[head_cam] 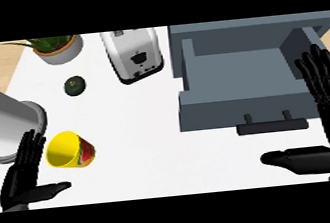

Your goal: Pick up the cup, place it into the drawer and close the drawer

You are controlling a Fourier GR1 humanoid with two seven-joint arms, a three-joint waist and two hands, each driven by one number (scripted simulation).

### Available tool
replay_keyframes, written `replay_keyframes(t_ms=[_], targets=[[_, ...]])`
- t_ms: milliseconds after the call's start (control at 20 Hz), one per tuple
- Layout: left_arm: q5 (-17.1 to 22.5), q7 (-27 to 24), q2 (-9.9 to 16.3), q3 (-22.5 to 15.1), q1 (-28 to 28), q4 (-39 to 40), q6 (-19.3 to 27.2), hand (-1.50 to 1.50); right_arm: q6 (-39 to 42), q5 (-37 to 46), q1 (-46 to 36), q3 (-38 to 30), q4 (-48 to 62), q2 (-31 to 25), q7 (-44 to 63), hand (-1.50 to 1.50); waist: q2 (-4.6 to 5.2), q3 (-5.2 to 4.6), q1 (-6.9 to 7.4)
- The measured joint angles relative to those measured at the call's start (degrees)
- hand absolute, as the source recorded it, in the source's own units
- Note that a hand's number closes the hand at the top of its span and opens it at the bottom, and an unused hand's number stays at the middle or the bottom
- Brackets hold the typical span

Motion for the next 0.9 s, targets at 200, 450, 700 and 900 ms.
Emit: replay_keyframes(t_ms=[200, 450, 700, 900], targets=[[-1.27, -4.07, 0.74, 0.04, -4.03, 8.11, 1.84, -1.5, 0.94, -0.77, -0.7, -0.89, 0.6, -0.7, 0.2, -1.5, 0.04, -0.01, -0.11], [-3.26, -8.44, 1.84, -0.36, -6.8, 15.95, 3.34, -1.5, 0.74, 0.11, -0.73, 0.15, -0.25, -0.16, 1.1, -1.5, 0.17, -0.07, -0.41], [-4.0, -10.02, 1.91, -0.56, -9.59, 19.74, 4.19, -1.5, 1.1, -0.23, -2.09, -0.31, 1.86, -0.23, 0.06, -1.5, 0.27, -0.1, -0.53], [-4.28, -10.67, 1.4, -0.78, -10.75, 21.38, 4.36, -1.5, 1.2, -0.13, -0.65, 0.17, 0.94, 0.33, -0.68, -1.5, 0.24, -0.11, -0.62]])
